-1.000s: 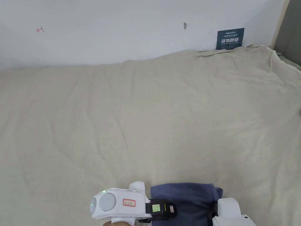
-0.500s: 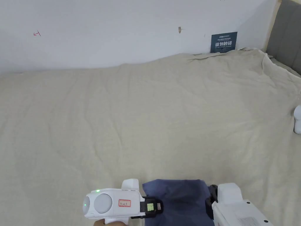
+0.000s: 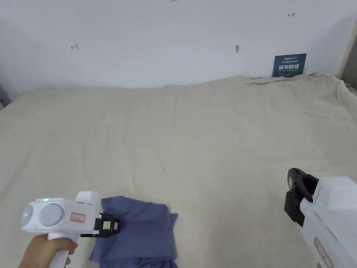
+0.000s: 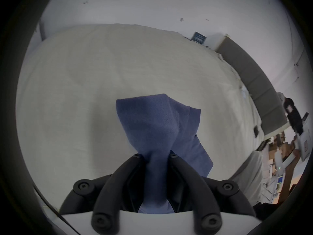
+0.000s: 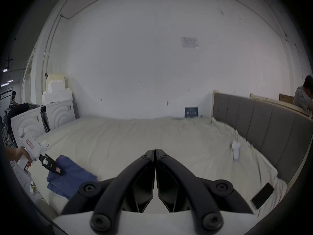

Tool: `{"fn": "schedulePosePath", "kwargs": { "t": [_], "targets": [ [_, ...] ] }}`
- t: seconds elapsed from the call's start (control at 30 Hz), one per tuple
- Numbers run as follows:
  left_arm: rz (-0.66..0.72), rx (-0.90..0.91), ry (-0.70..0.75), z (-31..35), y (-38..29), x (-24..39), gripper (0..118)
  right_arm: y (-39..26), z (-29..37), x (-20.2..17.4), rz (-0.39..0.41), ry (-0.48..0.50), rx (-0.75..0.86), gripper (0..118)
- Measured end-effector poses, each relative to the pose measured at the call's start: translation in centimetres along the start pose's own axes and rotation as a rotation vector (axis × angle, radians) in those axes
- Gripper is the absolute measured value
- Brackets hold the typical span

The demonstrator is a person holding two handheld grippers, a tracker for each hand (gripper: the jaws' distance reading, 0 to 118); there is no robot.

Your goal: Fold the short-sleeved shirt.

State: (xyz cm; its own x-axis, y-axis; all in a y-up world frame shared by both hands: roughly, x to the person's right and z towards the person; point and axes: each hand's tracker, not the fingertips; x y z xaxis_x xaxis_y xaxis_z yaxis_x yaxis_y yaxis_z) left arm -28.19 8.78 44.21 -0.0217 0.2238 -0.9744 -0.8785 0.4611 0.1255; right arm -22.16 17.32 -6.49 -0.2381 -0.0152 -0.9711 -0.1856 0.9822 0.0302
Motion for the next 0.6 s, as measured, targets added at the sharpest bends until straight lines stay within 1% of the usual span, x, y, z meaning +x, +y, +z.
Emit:
{"fn": "schedulePosePath", "kwargs": {
  "t": [0.1, 0.23, 0.27, 0.3, 0.37, 0.43, 0.53, 0.6],
  "targets": [
    [0.004, -0.004, 0.093, 2.0, 0.7, -4.5, 16, 1.6, 0.4, -0.2, 0.002, -0.007, 0.033, 2],
    [0.045, -0.022, 0.205, 3.4, 1.4, -10.4, 15, 2.6, 0.3, -0.6, 0.006, -0.021, 0.054, 2],
    [0.030, -0.019, 0.189, 3.7, 1.5, -11.5, 16, 2.7, 0.1, -0.6, 0.004, -0.022, 0.055, 2],
    [0.058, -0.036, 0.248, 4.0, 1.6, -12.8, 16, 2.8, 0.0, -0.7, 0.003, -0.025, 0.057, 2],
    [0.076, -0.043, 0.280, 4.4, 1.7, -14.5, 16, 2.8, -0.1, -0.8, 0.009, -0.035, 0.057, 2],
    [0.125, -0.050, 0.323, 4.1, 1.6, -16.1, 16, 2.7, -0.6, -0.9, 0.014, -0.042, 0.055, 2],
    [0.141, -0.068, 0.319, 2.5, 1.4, -17.6, 16, 2.5, -1.1, -1.2, 0.016, -0.049, 0.044, 2],
    [0.158, -0.086, 0.344, 1.6, 1.4, -17.8, 16, 2.4, -1.5, -1.2, 0.015, -0.050, 0.034, 2]
  ]
}}
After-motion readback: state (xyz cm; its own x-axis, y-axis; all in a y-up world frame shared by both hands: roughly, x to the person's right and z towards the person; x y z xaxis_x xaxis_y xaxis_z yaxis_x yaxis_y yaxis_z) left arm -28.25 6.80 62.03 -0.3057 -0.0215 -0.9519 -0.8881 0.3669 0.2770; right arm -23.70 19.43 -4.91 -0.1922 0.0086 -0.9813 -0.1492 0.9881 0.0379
